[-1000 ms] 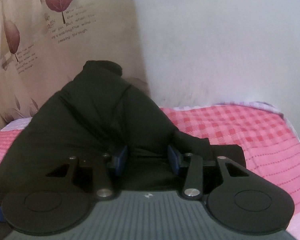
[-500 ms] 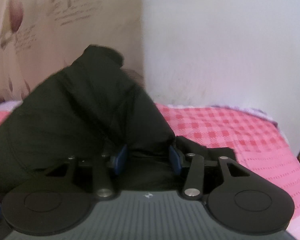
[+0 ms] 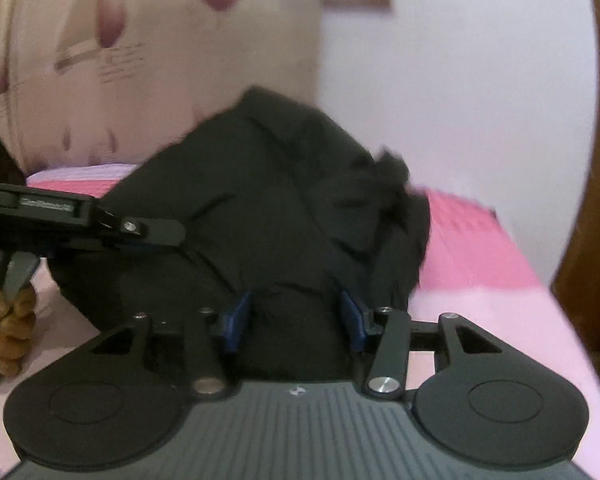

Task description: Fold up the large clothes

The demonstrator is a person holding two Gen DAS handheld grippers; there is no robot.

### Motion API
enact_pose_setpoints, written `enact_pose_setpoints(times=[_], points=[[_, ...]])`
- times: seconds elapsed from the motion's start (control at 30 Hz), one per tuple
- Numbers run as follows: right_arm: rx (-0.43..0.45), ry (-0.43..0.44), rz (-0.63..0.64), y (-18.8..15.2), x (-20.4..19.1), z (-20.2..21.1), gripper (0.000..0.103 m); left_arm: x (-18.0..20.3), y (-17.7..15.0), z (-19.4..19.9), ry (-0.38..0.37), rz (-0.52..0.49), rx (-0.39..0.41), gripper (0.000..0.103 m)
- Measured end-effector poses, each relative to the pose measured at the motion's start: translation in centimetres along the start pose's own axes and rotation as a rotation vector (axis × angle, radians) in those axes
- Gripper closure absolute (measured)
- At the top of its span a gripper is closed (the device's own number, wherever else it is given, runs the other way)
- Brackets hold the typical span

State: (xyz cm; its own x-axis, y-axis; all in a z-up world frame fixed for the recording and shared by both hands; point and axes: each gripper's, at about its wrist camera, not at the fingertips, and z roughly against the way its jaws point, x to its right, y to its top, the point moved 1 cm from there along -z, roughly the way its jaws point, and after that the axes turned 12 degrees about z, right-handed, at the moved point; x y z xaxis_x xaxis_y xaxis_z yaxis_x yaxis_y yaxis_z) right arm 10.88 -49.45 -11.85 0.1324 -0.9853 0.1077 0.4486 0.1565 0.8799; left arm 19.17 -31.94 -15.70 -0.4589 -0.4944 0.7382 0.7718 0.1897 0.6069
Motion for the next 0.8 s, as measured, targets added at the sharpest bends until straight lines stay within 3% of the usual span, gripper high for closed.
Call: enact_pose_setpoints(times=[0.13, 0.27, 0.37, 0.4, 0.43, 0.47, 0.57, 0.63, 0.8], points=[[-0.06, -0.004, 0.003, -0.2, -0.2, -2.0, 0.052, 0.2, -0.1, -0.2, 0.071, -0.01, 0.006, 0.091], [-0.072, 0.015, -0.03, -0.4, 0.5, -2.1, 0.046, 0.5, -0.1, 0.0, 0.073, -0.028, 0.017, 0.093], [-0.045, 0.041, -0.108, -0.2, 1.6, -1.5, 0.037, 1.5, 0.3, 1.6, 0.022, -0.084, 0.02, 0.061], [-0.04, 0.054, -0.15, -0.1, 2.2, -1.0, 0.028, 2.0, 0.6, 2.3, 0.009, -0.103, 0.026, 0.045], [-0.021, 0.056, -0.184, 0.0, 2.7, -0.1, 0.023, 2.5, 0.9, 3.1, -0.002, -0.125, 0.037, 0.021], [0.022, 0.045, -0.217, 0.0, 3.3, 1.1, 0.018, 3.2, 1.5, 4.0, -0.001, -0.154, 0.06, 0.008], [0.109, 0.026, -0.296, 0.0, 5.1, 3.2, 0.0, 4.2, 3.5, 5.7, 0.006, -0.206, 0.12, 0.0], [0.125, 0.044, -0.342, -0.2, 6.2, 3.3, 0.0, 4.1, 4.8, 6.0, 0.015, -0.198, 0.115, 0.0], [0.075, 0.059, -0.431, -0.7, 7.9, 0.9, 0.0, 2.0, 7.5, 4.6, 0.17, -0.159, 0.049, 0.0]])
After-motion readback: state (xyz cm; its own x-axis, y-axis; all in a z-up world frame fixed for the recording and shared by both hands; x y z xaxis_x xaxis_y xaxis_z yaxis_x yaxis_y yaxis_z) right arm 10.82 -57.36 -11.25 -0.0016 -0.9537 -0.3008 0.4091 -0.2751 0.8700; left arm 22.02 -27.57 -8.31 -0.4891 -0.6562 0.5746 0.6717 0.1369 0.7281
